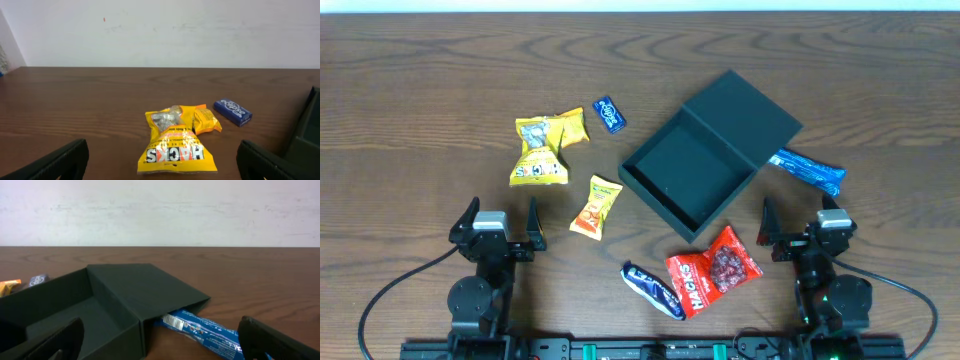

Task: Pack container

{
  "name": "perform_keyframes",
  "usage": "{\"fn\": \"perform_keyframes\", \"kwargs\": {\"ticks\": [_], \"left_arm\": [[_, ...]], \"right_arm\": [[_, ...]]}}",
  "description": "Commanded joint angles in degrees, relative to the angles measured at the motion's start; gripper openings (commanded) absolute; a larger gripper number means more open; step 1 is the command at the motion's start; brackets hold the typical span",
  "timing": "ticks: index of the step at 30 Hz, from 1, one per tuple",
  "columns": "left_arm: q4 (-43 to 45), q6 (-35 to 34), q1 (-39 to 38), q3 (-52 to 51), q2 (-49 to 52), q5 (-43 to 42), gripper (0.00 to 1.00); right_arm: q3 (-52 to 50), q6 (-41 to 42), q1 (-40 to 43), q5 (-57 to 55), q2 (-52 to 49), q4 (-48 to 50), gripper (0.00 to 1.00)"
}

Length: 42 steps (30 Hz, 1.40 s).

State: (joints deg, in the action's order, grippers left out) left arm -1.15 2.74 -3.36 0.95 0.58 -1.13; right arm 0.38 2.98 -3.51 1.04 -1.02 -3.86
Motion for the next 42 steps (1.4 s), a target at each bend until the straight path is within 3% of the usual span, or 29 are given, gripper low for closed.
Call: {"fn": "perform_keyframes", "kwargs": {"ticks": [1,13,24,35,42], "left_arm": [[-3.30,-0.59,0.33,-0.68,-0.31,0.46,0.95],[-3.30,-0.59,0.33,-0.68,-0.31,0.46,0.95],[-3.30,-0.59,0.33,-0.68,-0.31,0.46,0.95],[-3.30,-0.59,0.33,-0.68,-0.31,0.46,0.95],[-3.30,-0.59,0.33,-0.70,-0.31,0.46,0.95]], "right_arm": [[-0.04,0.13,-0.17,-0.61,-0.11,-0.39,0.99],[-0.04,0.17,-0.17,-0.55,-0.11,1.51,0.99],[-0.02,3.91,-0.20,4.00,-0.11,31.61,0.99],[7.65,4.37,-0.22,1.42,-1.18,28.22,0.99],[21.88,2.45,-0.22,2.56,-14.08,26.71,0.99]]}}
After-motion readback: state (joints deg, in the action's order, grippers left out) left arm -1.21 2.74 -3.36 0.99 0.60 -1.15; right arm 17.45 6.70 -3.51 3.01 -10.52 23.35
